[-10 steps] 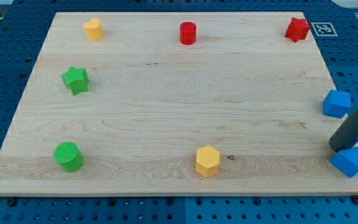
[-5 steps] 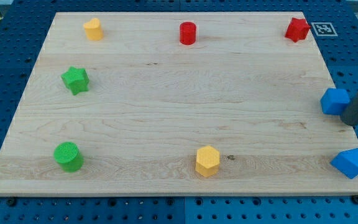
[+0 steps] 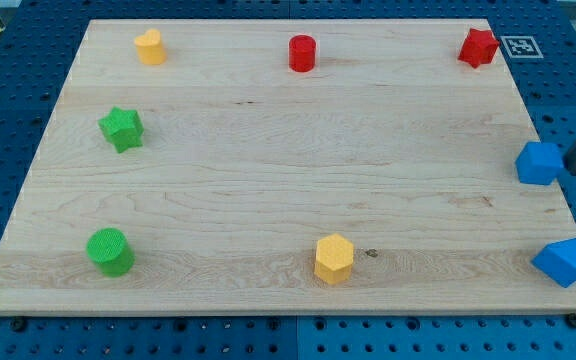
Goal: Adjust the blue cube at the center left of the board
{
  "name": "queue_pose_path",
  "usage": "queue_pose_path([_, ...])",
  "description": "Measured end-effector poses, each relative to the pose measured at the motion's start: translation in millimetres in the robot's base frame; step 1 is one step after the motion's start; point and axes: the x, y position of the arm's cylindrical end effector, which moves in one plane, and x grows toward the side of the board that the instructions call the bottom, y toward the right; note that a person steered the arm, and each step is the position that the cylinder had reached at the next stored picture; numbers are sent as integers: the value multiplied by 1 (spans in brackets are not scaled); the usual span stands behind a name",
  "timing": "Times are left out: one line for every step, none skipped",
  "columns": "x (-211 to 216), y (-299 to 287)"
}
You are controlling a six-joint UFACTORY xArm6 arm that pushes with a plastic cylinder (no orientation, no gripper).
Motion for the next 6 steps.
queue_pose_path([10,-9])
queue_pose_path([8,-20])
queue_pose_path([-11,-21])
queue_pose_path([-20,-21])
queue_pose_path([-8,-17])
queue_pose_path([15,-18])
